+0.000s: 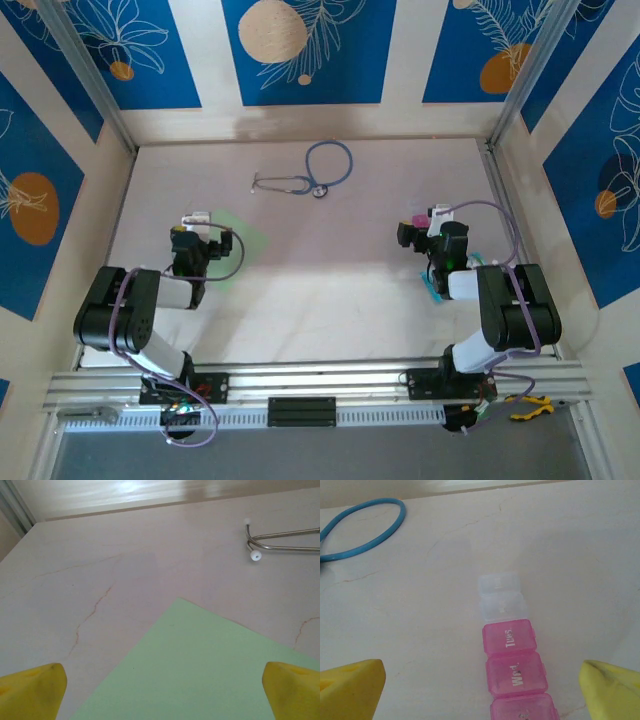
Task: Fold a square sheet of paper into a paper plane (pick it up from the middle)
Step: Move the square sheet of paper to the center of the table.
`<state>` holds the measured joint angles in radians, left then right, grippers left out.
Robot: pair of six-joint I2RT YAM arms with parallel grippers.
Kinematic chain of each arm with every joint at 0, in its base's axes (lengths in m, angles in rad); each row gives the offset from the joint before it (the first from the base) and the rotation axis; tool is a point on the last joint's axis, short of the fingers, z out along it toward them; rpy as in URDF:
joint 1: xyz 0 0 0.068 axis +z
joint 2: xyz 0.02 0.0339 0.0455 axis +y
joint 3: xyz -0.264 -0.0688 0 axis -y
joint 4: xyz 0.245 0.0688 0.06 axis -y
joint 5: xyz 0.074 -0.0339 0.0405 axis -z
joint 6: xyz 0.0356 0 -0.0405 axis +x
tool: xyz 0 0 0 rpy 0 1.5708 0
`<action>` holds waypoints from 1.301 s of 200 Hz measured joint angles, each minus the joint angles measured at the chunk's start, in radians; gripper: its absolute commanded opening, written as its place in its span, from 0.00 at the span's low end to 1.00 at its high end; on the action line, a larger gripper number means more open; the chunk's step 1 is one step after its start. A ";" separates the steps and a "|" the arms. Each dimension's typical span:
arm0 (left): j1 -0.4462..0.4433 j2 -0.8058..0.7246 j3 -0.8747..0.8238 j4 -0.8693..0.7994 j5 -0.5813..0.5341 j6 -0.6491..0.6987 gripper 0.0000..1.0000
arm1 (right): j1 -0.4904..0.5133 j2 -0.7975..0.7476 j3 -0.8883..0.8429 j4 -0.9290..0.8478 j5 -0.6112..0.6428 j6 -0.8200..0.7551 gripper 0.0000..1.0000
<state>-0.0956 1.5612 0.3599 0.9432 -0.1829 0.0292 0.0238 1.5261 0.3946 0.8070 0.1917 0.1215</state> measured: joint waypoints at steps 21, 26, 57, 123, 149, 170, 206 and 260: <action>0.000 0.000 0.000 0.000 0.000 0.000 1.00 | 0.000 0.000 0.000 0.000 0.000 0.000 0.99; 0.000 0.000 0.000 0.000 0.000 0.000 1.00 | 0.000 0.000 0.000 0.000 0.000 0.000 0.99; 0.000 0.000 0.000 0.000 0.000 0.000 1.00 | 0.000 0.000 0.000 0.000 0.000 0.000 0.99; 0.000 0.000 0.000 0.000 0.000 0.000 1.00 | -0.005 0.000 0.000 0.000 0.000 0.003 0.99; 0.000 0.000 0.000 0.000 0.000 0.000 1.00 | -0.005 0.000 0.000 0.000 0.000 0.003 0.99; 0.000 0.000 0.000 0.000 0.000 0.000 1.00 | -0.005 0.000 0.000 0.000 0.000 0.003 0.99; 0.000 0.000 0.000 0.000 0.000 0.000 1.00 | -0.005 0.000 0.000 0.000 0.000 0.003 0.99; 0.000 -0.001 0.000 0.000 0.000 0.000 1.00 | -0.003 -0.002 0.000 0.000 -0.055 -0.021 0.95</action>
<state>-0.0956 1.5604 0.3595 0.9436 -0.1833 0.0288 0.0204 1.5238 0.3946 0.8066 0.1371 0.1001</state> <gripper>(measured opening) 0.998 0.963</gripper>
